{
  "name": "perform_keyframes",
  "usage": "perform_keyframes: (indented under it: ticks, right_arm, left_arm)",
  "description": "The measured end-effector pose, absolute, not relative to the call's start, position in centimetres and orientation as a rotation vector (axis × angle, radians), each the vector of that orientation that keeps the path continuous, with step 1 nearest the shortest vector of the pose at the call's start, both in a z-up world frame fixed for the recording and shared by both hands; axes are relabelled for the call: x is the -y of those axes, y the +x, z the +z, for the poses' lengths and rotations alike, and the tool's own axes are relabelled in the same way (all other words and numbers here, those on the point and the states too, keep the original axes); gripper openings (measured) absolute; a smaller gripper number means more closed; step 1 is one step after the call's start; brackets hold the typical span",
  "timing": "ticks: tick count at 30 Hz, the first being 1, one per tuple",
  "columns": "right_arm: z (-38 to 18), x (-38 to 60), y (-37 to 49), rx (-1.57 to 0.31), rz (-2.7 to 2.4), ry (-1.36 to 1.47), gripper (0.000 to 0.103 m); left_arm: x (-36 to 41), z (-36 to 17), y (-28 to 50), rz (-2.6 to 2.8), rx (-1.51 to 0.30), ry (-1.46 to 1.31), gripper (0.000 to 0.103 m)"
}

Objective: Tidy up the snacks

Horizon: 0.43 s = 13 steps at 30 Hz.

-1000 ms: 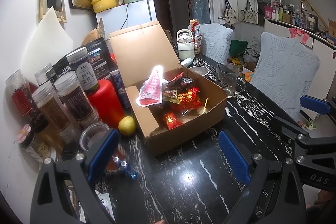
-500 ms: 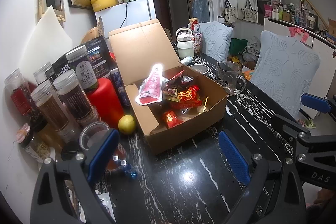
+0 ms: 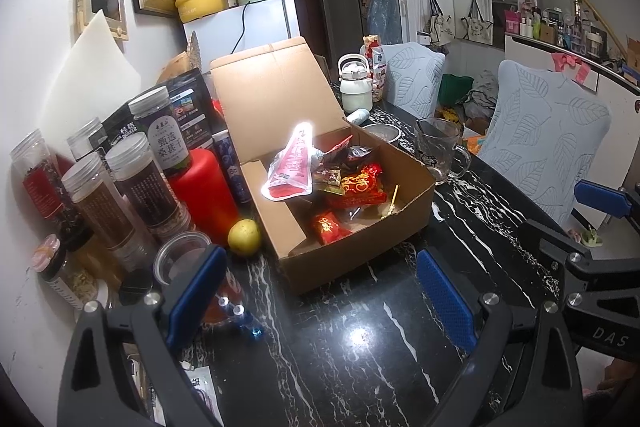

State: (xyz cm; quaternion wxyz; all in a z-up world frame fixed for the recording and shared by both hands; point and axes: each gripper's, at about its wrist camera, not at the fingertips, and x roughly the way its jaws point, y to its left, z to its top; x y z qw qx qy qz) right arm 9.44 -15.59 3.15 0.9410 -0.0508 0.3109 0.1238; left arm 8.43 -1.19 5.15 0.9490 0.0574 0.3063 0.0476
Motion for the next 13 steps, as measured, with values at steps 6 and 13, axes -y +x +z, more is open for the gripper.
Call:
perform_keyframes:
  ticks: [6, 13]
  right_arm:
    - [3.1, 15.61, 9.43, -0.635, 0.252, -0.103, 0.083]
    - [3.07, 15.63, 9.43, -0.636, 0.252, -0.103, 0.083]
  left_arm:
    - [1.1, 5.2, 8.35, 0.111, -0.625, 0.111, 0.097]
    - [0.38, 5.16, 8.47, 0.124, -0.629, 0.085, 0.097]
